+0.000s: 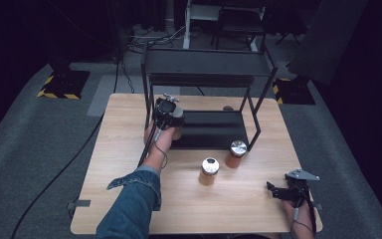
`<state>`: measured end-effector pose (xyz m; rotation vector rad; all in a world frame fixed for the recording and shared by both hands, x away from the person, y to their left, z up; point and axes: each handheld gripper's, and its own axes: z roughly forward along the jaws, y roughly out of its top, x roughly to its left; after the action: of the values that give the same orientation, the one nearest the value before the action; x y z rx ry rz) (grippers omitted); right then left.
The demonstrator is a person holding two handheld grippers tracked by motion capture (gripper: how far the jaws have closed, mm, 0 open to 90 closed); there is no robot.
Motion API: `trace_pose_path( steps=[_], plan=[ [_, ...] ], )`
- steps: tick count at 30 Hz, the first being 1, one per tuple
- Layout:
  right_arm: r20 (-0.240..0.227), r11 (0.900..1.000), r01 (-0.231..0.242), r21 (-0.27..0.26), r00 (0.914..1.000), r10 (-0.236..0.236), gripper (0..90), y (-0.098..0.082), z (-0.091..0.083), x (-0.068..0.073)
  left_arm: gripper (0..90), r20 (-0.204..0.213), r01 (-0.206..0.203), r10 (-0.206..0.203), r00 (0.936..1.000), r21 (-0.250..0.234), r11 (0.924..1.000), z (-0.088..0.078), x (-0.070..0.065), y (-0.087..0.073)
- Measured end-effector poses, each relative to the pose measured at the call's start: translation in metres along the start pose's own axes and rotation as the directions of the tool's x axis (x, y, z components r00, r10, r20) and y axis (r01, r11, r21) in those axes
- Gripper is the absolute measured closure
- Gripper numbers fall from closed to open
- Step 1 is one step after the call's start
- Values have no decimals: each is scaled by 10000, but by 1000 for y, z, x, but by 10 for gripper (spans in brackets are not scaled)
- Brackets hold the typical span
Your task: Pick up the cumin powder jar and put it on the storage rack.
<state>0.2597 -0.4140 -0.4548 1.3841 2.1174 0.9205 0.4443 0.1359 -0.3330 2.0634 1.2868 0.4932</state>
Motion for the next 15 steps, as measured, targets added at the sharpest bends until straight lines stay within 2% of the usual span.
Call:
trace_pose_path(
  steps=[4, 10, 15],
  plan=[
    [2, 10000, 7, 0, 10000, -7, 108, 0, 0, 0, 335, 73, 203, -203, 9998, 26, 9998, 2, 1, -3],
    [5, 10000, 10, 2, 10000, -10, 108, 0, 0, 0, 334, 64, -86, 86, 9999, 35, 10000, 3, 1, -6],
    [6, 10000, 20, 1, 10000, -20, 107, 0, 0, 0, 330, 52, -147, 147, 9999, 27, 9999, 4, 0, -7]
  ],
)
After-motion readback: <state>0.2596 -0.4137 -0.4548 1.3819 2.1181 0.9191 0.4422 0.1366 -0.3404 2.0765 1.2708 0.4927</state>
